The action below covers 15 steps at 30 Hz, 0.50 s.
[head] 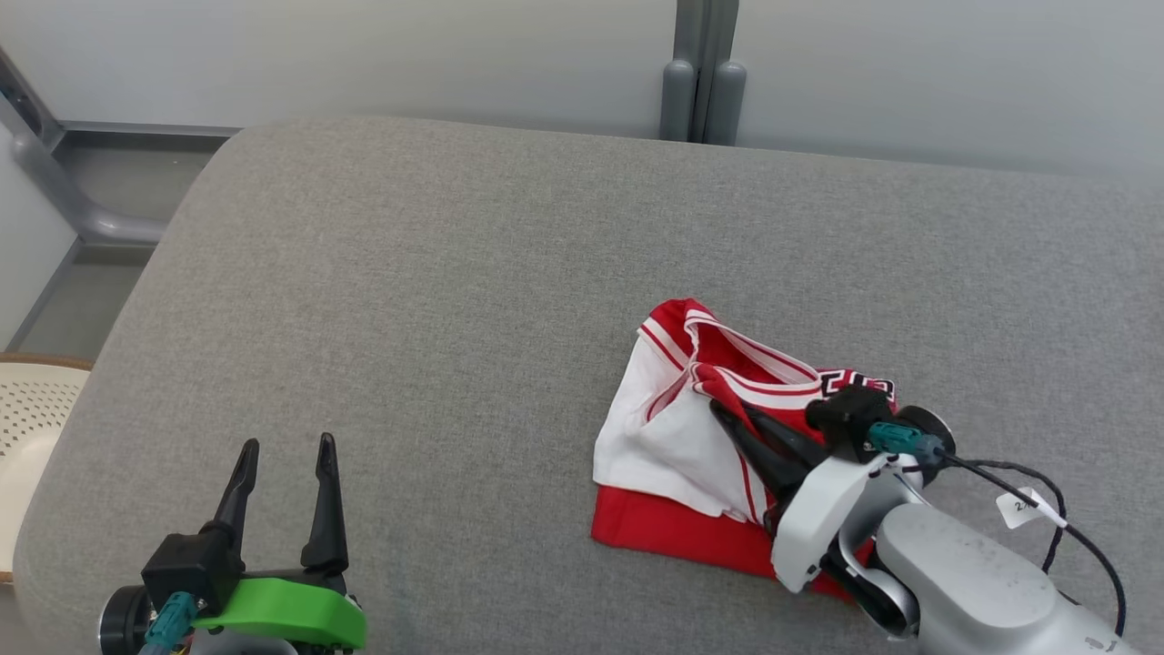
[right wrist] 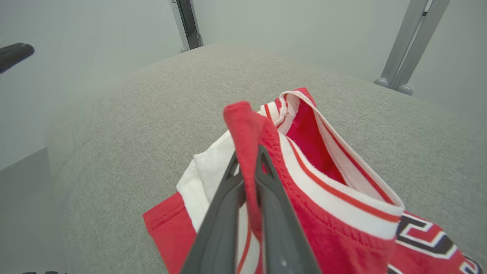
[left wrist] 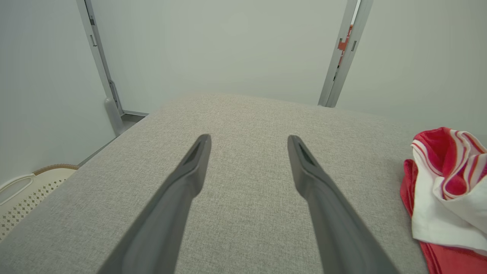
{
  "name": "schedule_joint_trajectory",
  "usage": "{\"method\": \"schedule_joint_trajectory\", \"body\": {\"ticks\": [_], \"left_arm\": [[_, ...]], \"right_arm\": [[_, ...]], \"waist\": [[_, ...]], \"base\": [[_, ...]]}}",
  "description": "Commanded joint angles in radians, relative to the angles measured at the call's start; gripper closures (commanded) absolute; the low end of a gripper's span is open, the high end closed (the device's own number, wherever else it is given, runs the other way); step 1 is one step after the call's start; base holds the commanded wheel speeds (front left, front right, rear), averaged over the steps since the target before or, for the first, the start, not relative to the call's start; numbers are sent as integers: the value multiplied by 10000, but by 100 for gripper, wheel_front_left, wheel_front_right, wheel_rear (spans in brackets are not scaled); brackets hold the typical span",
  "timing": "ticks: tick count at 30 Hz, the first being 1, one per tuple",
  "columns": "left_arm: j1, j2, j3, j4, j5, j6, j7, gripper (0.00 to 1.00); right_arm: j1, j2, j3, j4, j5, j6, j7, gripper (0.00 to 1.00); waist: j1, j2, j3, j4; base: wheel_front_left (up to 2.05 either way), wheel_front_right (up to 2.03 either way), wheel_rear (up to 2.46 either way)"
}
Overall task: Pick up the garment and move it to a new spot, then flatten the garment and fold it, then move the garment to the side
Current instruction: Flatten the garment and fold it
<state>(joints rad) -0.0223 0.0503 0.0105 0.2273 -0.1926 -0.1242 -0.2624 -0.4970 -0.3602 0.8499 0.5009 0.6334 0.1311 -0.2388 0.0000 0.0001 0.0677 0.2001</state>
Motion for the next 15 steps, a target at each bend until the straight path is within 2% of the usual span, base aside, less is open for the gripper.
{"method": "schedule_joint_trajectory", "body": {"ticks": [1,5,6,7,8,13,15], "left_arm": [[-18,10,17,-31,-45,-32,-26,0],[-28,10,-96,-26,-123,22,-26,0],[-43,10,-134,-13,-147,33,-26,0],[-57,10,-161,0,-159,40,-26,0],[-75,10,-194,14,-178,53,-26,0],[-53,10,-252,44,-204,89,-26,0],[0,10,-224,38,-189,92,-26,0]], "right_arm": [[141,131,104,-85,3,-11,-91,100],[467,597,517,-110,-77,-11,-172,100],[546,734,620,-64,-63,-11,-190,90],[610,849,710,-35,-56,-11,-201,55],[717,980,832,5,-32,-11,-207,0],[941,1220,1031,55,97,-11,-269,0],[978,1193,782,-175,48,-11,-281,0]], "waist": [[0,-1,6,-28],[0,-1,44,-45],[0,-1,54,-37],[0,-1,60,-31],[0,-1,65,-23],[0,-1,32,-72],[0,-1,-3,-160]], "base": [[0,0,0],[0,0,0],[0,0,0],[0,0,0],[0,0,0],[0,0,0],[0,0,0]]}}
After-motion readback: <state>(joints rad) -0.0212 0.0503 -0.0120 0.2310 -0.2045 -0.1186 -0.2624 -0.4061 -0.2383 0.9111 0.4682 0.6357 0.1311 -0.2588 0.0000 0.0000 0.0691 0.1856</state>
